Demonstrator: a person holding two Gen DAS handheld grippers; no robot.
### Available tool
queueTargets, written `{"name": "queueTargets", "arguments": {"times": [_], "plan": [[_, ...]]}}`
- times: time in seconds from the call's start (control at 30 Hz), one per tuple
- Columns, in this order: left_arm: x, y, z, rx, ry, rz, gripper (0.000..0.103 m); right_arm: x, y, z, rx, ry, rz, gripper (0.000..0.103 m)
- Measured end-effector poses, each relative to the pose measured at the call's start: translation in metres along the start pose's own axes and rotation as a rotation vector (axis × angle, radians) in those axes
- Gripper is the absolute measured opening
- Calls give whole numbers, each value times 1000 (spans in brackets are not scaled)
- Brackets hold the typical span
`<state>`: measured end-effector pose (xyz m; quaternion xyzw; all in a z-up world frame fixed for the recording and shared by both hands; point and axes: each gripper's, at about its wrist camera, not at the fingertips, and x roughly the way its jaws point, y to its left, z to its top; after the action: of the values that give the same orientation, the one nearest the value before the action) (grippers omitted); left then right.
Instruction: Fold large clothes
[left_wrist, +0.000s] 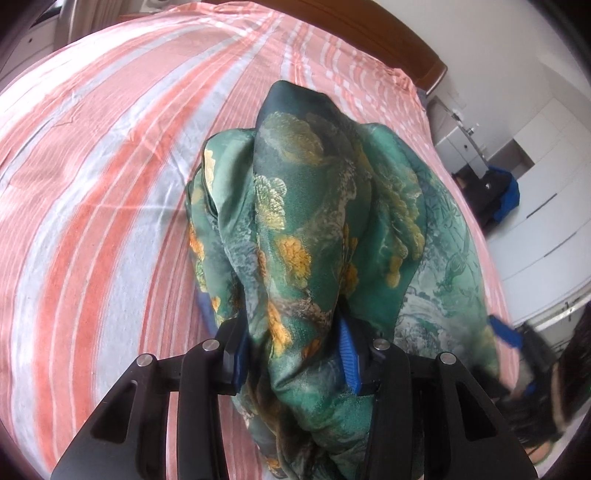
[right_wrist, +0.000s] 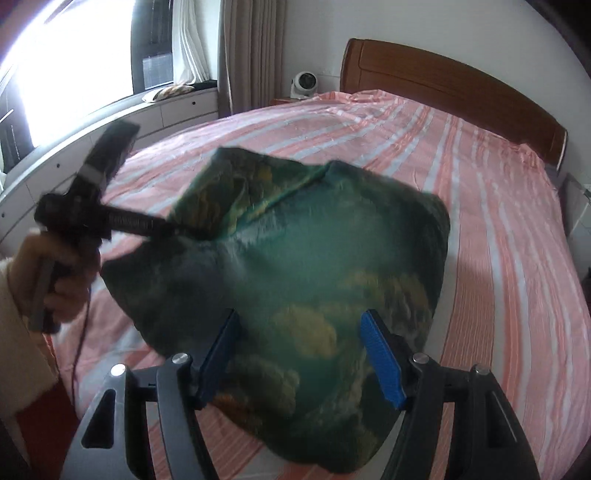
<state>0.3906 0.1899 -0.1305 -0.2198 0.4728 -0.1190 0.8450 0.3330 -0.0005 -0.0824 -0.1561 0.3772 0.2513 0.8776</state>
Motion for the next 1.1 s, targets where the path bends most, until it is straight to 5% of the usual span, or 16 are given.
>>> {"name": "queueTargets", "arguments": {"times": [0.17,0.3,0.37,0.43,0.57,0.63,0.7,0.8,1.1], "plan": [[5,-10,-4,55,-10,68,43,47,4,-21,18,16,-130,77],[1,-3,-2,9,-4,32,49,48,12,-22,6,-24,-175,77],[-8,-1,1,-33,-13,4,62,27,2,-17,57,-54,-126,77],[-29,4,2,-103,-46,49,96,3,-14,-15,154,-77,-75,78],[-80,23,-13,-170,-164,40,103,-44,-59,-35,366,-98,16,102],[-94,34,-26,-182,-189,166,103,-57,-77,-55,426,-90,4,102],[-94,40,-37,-126,-158,320,102,-63,-94,-78,475,-53,-32,102],[-81,56,-55,-82,-97,408,101,-62,-112,-111,526,32,-100,102],[-28,76,-78,-103,80,488,103,-41,-120,-168,609,201,-89,102]]}}
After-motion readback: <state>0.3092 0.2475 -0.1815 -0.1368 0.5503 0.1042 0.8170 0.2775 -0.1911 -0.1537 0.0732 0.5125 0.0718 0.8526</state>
